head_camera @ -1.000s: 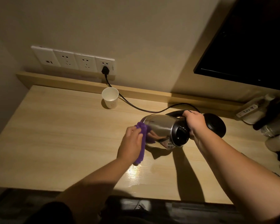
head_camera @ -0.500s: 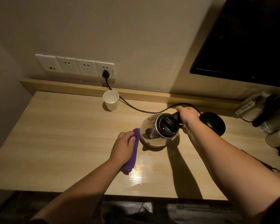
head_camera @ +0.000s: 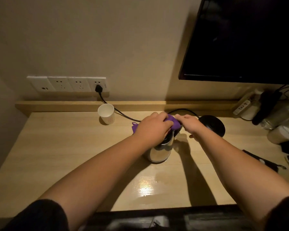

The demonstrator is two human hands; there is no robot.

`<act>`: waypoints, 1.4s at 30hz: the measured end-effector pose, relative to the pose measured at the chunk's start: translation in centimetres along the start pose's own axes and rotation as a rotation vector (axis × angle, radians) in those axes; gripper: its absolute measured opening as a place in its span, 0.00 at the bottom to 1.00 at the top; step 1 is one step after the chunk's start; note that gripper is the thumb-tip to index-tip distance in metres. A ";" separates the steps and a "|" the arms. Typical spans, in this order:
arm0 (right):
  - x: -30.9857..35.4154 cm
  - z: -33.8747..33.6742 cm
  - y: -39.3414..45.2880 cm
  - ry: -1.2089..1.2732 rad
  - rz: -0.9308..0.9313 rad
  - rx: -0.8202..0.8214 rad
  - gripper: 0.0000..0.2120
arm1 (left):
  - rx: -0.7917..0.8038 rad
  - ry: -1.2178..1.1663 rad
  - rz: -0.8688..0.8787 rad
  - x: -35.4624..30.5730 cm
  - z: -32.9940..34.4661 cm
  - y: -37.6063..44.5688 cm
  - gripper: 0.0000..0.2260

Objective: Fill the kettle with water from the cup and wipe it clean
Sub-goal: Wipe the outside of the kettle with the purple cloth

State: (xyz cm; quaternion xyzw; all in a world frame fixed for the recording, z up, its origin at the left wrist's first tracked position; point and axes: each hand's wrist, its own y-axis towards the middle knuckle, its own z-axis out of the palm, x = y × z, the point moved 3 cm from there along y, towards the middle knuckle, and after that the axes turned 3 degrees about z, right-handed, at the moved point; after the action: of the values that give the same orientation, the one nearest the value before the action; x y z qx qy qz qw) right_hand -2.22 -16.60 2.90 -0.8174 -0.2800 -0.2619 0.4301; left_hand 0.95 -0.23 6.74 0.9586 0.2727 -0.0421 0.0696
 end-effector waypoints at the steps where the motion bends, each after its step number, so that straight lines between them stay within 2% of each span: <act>1: 0.1 -0.1 0.1 -0.041 -0.029 0.012 0.19 | 0.061 0.091 0.048 -0.4 0.4 0.8 0.16; 3: 0.5 0.0 -0.1 -0.091 -0.075 0.043 0.17 | 0.113 0.162 0.103 -0.8 1.0 1.8 0.16; 6: 0.2 0.4 0.3 -0.101 -0.052 0.034 0.09 | 0.105 0.007 0.019 0.6 1.7 2.3 0.15; 9: -0.5 1.1 0.7 -0.100 -0.040 0.026 0.14 | 0.171 -0.206 -0.216 4.3 2.6 2.9 0.14; 11: -0.7 1.7 0.7 -0.102 -0.042 0.015 0.16 | 0.244 -0.274 -0.300 6.4 3.1 3.0 0.13; 13: -0.7 2.4 0.5 -0.108 -0.057 0.019 0.15 | 0.234 -0.299 -0.353 7.4 3.2 2.5 0.13; 15: -0.7 2.7 0.4 -0.109 -0.058 0.013 0.15 | 0.153 -0.246 -0.368 6.9 2.6 2.1 0.13; 17: -0.7 2.7 0.5 -0.098 -0.050 0.013 0.14 | 0.066 -0.101 -0.259 4.5 1.4 1.7 0.14; 19: -0.8 2.8 0.9 -0.054 -0.035 0.015 0.11 | 0.035 0.056 -0.018 0.8 0.9 0.8 0.14; 21: -0.9 2.7 1.2 -0.082 -0.064 0.026 0.14 | 0.056 0.143 0.199 -1.5 1.6 -0.7 0.16; 23: -0.8 2.5 1.2 -0.117 -0.104 0.026 0.19 | 0.051 0.178 0.259 -1.5 2.4 -2.3 0.18; 27: -1.1 2.7 1.3 -0.134 -0.126 0.038 0.20 | -0.039 0.064 0.154 0.6 4.2 -6.0 0.25; 29: -1.5 2.7 1.4 -0.140 -0.133 0.048 0.22 | -0.087 -0.040 0.058 1.5 5.4 -8.2 0.21; 31: -1.8 2.7 1.7 -0.133 -0.141 0.059 0.24 | -0.150 -0.190 -0.109 2.7 5.9 -9.8 0.13; 34: -1.8 2.7 1.9 -0.137 -0.182 0.064 0.25 | -0.261 -0.454 -0.440 5.0 4.8 -9.3 0.13; 36: -1.8 2.7 2.0 -0.146 -0.210 0.061 0.26 | -0.322 -0.521 -0.554 6.5 3.3 -7.4 0.13; 38: -1.8 2.5 2.0 -0.145 -0.228 0.055 0.26 | -0.292 -0.458 -0.539 7.5 2.1 -5.2 0.14; 42: -1.3 2.9 1.7 -0.150 -0.263 0.048 0.26 | -0.046 -0.146 -0.320 7.1 1.5 -2.5 0.13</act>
State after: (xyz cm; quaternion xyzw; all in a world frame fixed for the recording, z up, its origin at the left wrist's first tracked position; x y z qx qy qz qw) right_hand -1.47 -15.27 -0.36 -0.7805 -0.4220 -0.2475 0.3893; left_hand 5.59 5.29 4.15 0.8955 0.4171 -0.1158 0.1034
